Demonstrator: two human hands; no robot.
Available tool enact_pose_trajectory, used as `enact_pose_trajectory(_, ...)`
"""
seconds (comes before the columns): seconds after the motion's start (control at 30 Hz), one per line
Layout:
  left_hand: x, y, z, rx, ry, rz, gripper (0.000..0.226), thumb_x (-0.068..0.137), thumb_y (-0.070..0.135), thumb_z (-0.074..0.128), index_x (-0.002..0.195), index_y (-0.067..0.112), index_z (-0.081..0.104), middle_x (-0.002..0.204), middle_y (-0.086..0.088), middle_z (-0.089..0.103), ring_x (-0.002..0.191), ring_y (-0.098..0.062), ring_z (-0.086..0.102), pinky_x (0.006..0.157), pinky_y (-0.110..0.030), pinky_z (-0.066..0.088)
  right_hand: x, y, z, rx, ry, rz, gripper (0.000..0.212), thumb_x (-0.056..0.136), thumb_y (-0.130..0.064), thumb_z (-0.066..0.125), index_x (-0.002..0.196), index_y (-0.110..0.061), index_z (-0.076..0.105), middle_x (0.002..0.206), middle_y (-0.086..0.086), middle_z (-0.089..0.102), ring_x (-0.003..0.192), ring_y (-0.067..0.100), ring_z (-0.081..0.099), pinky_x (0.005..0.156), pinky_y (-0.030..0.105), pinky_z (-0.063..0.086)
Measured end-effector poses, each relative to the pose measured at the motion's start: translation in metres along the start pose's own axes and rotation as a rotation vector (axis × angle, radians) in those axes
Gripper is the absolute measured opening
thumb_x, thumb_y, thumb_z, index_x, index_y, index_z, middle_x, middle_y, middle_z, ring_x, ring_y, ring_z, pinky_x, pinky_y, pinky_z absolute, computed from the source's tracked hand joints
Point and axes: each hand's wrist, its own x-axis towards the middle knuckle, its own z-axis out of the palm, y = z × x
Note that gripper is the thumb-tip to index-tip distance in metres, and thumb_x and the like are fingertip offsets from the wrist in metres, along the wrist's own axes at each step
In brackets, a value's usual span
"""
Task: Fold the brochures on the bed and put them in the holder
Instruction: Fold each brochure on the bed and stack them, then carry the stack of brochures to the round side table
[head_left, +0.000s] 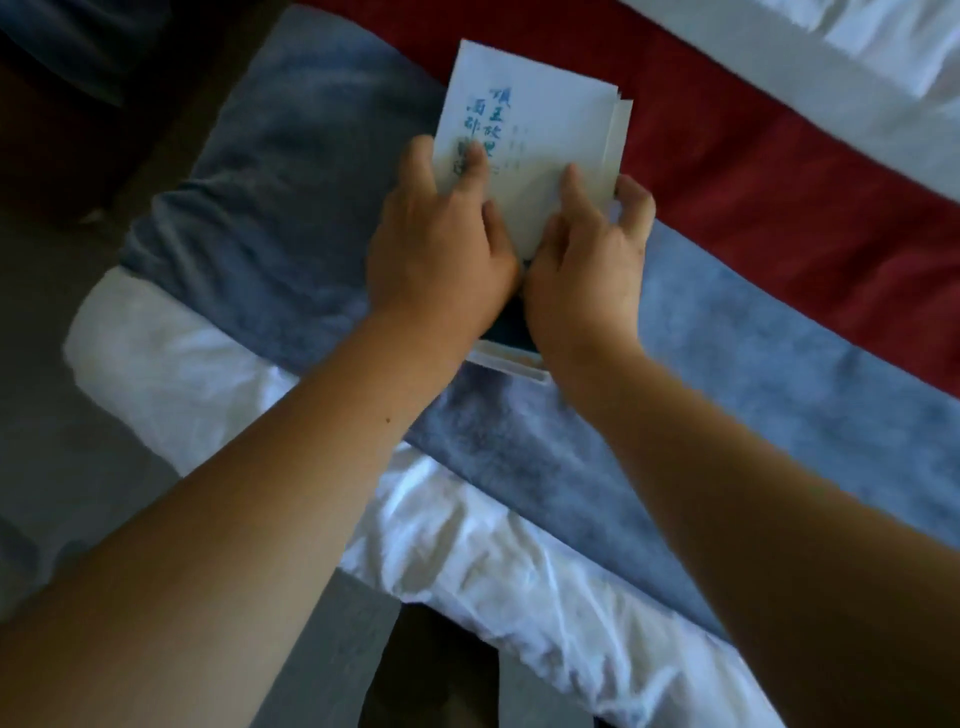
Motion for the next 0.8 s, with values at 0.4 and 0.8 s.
enact_pose_trajectory(0.4,0.036,0.278,-0.133,0.023,-0.088,0.393,0.046,0.102,0.040,0.053,0.141,0.016,0.061,0.140,-0.015,0.042,0.111,-0.041,0.061,0.099,-0.044,0.049,0.024,-0.009,-0.297,0.034,0.265,0.118,0.038,0.108,-0.017,0.045,0.140,-0.008,0.061,0.139,0.013,0.040,0.098,0.018,0.048,0.088,-0.003,0.017)
enact_pose_trajectory(0.8,-0.002,0.520,-0.364,-0.186,-0.077,0.617,0.043,0.096,0.045,0.064,0.131,0.020,0.071,0.133,-0.009,0.068,0.121,-0.024,0.062,0.089,-0.022,0.041,-0.033,-0.112,-0.636,0.113,0.419,0.124,0.039,0.106,-0.022,0.050,0.142,-0.007,0.054,0.123,0.009,0.060,0.085,0.013,0.056,0.056,0.008,0.041)
